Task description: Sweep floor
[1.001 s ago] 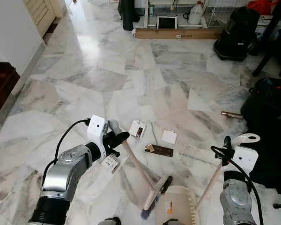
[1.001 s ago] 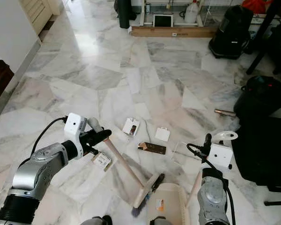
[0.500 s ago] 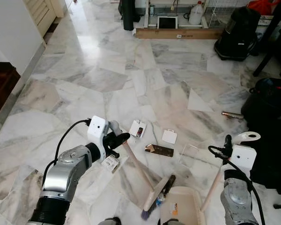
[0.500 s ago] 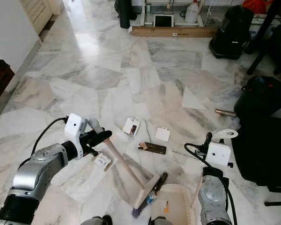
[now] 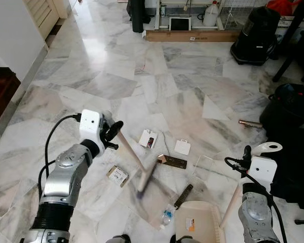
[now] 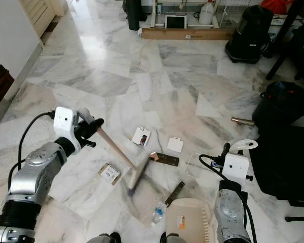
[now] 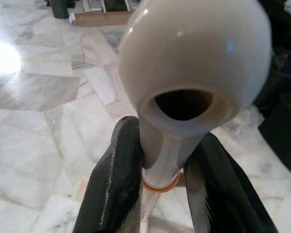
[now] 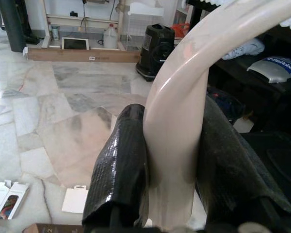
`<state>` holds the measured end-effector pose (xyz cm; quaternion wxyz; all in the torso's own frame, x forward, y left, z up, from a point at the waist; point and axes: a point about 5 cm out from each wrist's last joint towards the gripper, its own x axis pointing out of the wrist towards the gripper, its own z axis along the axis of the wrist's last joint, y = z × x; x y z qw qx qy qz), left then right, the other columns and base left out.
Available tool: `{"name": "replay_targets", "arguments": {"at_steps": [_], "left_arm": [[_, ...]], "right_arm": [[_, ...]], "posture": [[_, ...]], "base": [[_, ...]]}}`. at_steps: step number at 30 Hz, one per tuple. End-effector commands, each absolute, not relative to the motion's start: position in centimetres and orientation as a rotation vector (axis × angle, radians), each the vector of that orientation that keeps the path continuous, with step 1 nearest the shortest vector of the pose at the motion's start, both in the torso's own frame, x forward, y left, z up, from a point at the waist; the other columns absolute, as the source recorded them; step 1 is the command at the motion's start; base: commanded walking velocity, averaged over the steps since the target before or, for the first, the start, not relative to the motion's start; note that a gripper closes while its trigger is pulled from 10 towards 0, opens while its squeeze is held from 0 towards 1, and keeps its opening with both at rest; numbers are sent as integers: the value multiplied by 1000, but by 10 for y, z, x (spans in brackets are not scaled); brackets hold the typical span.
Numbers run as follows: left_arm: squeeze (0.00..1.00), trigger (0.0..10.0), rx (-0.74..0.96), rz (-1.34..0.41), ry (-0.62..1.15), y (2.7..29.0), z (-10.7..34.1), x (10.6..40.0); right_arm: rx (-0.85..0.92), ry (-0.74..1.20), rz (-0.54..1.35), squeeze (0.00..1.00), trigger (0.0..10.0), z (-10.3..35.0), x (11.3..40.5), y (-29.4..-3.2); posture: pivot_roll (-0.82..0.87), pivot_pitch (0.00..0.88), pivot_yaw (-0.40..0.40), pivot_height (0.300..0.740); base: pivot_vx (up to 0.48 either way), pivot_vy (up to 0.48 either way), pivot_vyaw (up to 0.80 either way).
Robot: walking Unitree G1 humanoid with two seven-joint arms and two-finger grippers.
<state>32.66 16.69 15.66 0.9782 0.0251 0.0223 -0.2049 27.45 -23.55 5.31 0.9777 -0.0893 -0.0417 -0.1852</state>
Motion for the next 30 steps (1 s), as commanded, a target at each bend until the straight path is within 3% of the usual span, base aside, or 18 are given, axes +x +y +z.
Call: {"name": "replay_targets", "arguments": {"at_steps": [1,25,30], "left_arm": [[0,10000,70,-472,103,162,146,323],[0,10000,191,-736,439,151,121,302],[0,10000,121,-843,490,133,121,292]], "right_arm": [[-202,-68,-368,0,10000,50,272,-235],[-196,-75,-367,0,10000,51,276,-232],[-192,-74,-364,0,10000,51,277,-230]], "posture": [[127,170,-1,740],[138,151,8,740],[139,157,9,740]], "base": [[0,0,0],[0,0,0],[0,0,0]]}}
